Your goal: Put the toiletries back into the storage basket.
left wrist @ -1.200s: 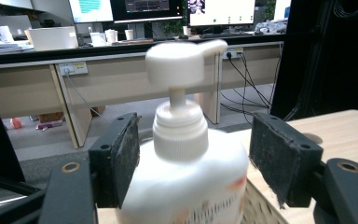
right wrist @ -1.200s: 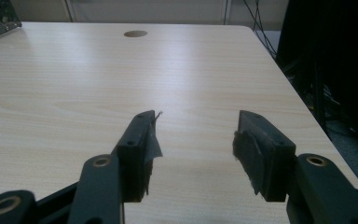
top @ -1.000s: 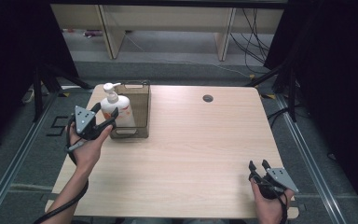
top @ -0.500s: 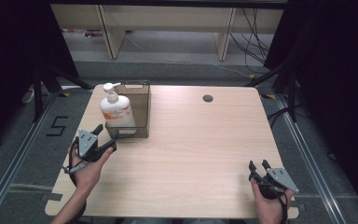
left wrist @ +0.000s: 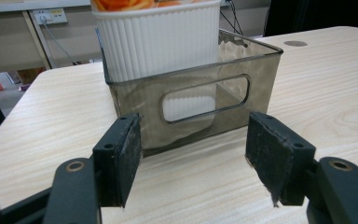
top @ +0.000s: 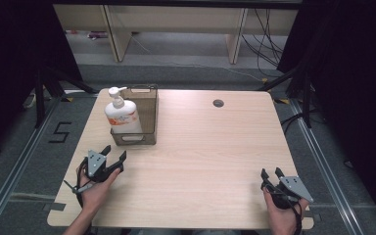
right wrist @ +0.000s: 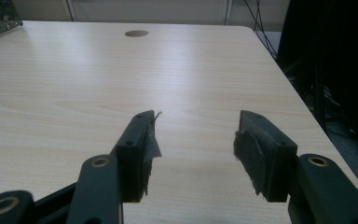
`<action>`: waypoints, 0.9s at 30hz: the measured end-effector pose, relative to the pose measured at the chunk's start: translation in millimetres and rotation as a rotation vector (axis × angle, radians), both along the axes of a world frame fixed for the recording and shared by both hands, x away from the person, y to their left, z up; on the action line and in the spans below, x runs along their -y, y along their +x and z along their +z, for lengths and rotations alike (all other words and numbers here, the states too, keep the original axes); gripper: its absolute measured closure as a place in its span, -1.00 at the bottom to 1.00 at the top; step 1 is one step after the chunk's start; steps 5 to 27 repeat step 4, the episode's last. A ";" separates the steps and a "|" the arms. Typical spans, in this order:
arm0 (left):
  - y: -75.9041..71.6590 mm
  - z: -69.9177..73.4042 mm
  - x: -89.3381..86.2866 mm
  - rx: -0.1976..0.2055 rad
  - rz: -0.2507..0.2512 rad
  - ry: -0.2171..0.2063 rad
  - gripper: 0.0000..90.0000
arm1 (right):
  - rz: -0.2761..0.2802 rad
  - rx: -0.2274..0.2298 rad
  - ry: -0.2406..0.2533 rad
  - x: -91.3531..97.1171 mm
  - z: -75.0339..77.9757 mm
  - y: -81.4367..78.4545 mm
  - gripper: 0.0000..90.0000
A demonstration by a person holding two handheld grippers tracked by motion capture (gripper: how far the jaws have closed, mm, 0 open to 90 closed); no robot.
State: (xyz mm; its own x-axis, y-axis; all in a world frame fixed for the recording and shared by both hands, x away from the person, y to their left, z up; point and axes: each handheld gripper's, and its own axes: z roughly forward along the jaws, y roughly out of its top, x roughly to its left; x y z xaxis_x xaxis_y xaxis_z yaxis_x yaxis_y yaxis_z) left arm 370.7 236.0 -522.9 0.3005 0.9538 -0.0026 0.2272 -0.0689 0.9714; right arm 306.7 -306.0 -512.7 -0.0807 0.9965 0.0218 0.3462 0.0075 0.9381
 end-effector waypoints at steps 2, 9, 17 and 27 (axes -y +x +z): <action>0.0 -0.6 -0.5 0.000 0.001 0.004 -0.21 | -0.008 -0.003 0.019 -1.5 -0.2 0.1 0.06; -0.2 -0.6 -0.6 0.001 0.002 0.004 -0.21 | -0.006 -0.001 0.017 -1.4 -0.4 0.3 0.06; -0.2 -0.6 -0.6 0.001 0.002 0.004 -0.21 | -0.006 -0.001 0.017 -1.4 -0.4 0.3 0.06; -0.2 -0.6 -0.6 0.001 0.002 0.004 -0.21 | -0.006 -0.001 0.017 -1.4 -0.4 0.3 0.06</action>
